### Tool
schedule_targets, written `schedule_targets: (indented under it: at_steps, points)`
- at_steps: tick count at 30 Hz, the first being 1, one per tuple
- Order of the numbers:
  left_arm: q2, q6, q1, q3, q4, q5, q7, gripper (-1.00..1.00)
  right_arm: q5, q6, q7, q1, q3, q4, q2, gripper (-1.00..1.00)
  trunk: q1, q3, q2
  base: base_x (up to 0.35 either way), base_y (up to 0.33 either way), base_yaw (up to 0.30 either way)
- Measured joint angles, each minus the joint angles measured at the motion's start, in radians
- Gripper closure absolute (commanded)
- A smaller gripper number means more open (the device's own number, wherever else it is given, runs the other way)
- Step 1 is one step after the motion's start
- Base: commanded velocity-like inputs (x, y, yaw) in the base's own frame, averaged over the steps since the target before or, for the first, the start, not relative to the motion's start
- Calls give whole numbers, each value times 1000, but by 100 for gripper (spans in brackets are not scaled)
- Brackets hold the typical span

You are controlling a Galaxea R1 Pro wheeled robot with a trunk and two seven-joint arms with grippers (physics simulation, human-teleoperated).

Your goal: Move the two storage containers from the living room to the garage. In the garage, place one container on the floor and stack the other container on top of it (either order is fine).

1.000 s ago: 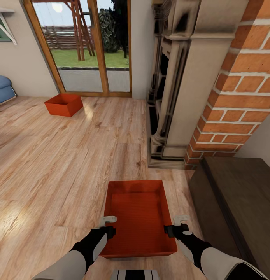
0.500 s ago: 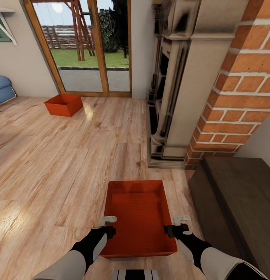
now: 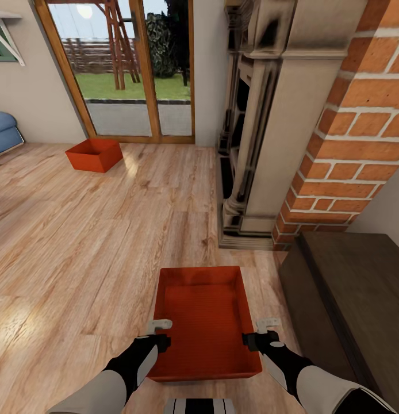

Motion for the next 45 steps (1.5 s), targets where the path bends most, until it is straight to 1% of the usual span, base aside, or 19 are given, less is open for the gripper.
schedule_targets:
  at_steps: [20, 37, 45]
  points:
    - [16, 1, 0, -1, 2, -5, 0, -100, 0, 0, 0, 0, 0, 0, 4, -100, 0, 0, 0, 0, 0, 0]
    - [18, 1, 0, -2, 2, -5, 1, -100, 0, 1, 0, 0, 0, 0, 5, -100, 0, 0, 0, 0, 0, 0]
    - [33, 1, 0, -2, 2, -5, 6, -100, -2, 2, 0, 0, -1, 0, 9, -100, 0, 0, 0, 0, 0, 0]
